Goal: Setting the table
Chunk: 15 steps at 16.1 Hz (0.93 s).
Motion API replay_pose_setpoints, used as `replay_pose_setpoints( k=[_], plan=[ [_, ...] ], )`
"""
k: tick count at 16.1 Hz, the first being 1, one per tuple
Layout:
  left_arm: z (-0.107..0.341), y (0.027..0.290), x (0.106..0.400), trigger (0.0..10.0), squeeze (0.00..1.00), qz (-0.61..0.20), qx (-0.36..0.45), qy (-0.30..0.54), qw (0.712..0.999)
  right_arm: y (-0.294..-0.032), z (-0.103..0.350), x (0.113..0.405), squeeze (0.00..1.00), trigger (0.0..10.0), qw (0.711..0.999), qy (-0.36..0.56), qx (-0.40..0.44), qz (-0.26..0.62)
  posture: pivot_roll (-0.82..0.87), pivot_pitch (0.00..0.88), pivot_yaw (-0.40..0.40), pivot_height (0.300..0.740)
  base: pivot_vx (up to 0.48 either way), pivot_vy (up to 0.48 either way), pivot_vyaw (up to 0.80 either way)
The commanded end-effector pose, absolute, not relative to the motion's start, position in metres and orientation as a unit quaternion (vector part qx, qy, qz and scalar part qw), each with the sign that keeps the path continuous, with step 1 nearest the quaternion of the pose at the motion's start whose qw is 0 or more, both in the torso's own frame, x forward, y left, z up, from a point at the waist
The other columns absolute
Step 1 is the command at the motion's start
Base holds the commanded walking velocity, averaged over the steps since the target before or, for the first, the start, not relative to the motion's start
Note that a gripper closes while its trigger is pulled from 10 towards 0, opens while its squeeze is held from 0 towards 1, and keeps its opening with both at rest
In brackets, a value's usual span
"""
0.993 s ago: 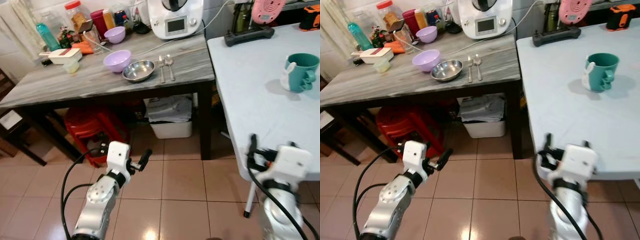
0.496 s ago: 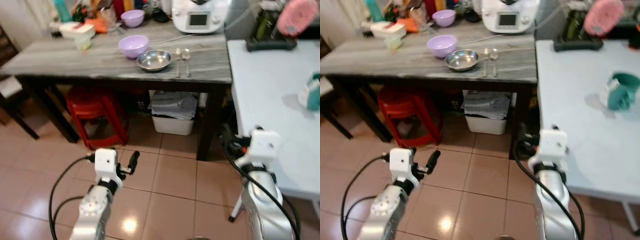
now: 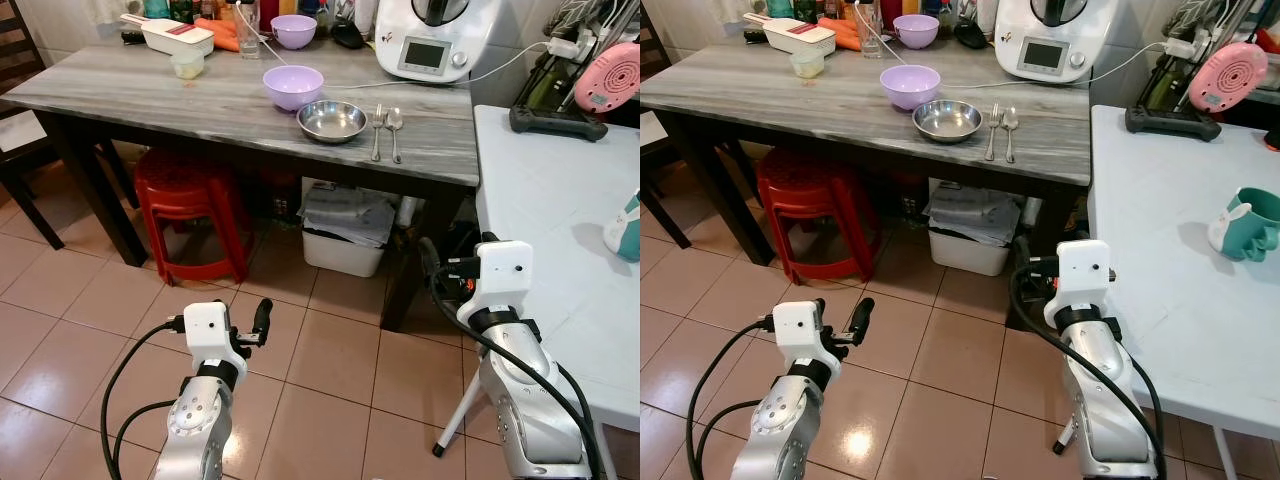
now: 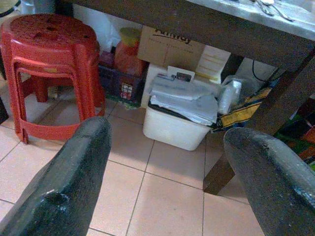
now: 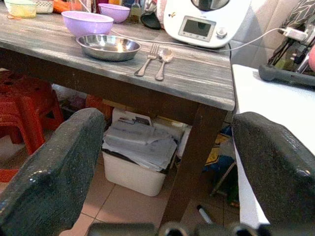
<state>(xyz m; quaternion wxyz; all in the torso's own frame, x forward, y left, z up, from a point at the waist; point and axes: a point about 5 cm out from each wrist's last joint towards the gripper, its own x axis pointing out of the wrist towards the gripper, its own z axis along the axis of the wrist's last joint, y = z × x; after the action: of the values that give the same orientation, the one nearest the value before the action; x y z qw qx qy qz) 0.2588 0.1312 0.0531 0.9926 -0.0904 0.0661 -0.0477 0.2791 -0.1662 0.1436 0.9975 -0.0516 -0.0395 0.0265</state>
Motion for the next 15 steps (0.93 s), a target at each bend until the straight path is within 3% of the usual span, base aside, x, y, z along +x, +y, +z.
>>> replay_pose_setpoints(
  k=[1, 4, 10, 15],
  plan=[
    [0.055, 0.127, 0.263, 10.0, 0.0, -0.052, -0.091, 0.057, 0.993, -0.167, 0.146, 0.281, 0.0, 10.0, 0.997, -0.041, -0.056, 0.028, -0.12, 0.027, -0.076, 0.74, 0.0, 0.0, 0.0],
    [0.059, 0.128, 0.273, 10.0, 0.0, -0.051, -0.08, 0.044, 0.994, -0.171, 0.145, 0.283, 0.0, 10.0, 0.997, -0.046, -0.055, 0.015, -0.13, 0.01, -0.048, 0.74, 0.0, 0.0, 0.0],
    [0.07, 0.122, 0.296, 10.0, 0.0, -0.104, -0.05, 0.032, 0.993, -0.185, 0.139, 0.273, 0.0, 10.0, 0.995, -0.061, -0.037, -0.065, -0.18, 0.0, 0.11, 0.74, 0.0, 0.0, 0.0],
    [0.074, 0.12, 0.304, 10.0, 0.0, -0.127, -0.044, 0.028, 0.991, -0.189, 0.133, 0.267, 0.0, 10.0, 0.992, -0.066, -0.027, -0.101, -0.19, 0.0, 0.162, 0.74, 0.0, 0.0, 0.0]
  ],
)
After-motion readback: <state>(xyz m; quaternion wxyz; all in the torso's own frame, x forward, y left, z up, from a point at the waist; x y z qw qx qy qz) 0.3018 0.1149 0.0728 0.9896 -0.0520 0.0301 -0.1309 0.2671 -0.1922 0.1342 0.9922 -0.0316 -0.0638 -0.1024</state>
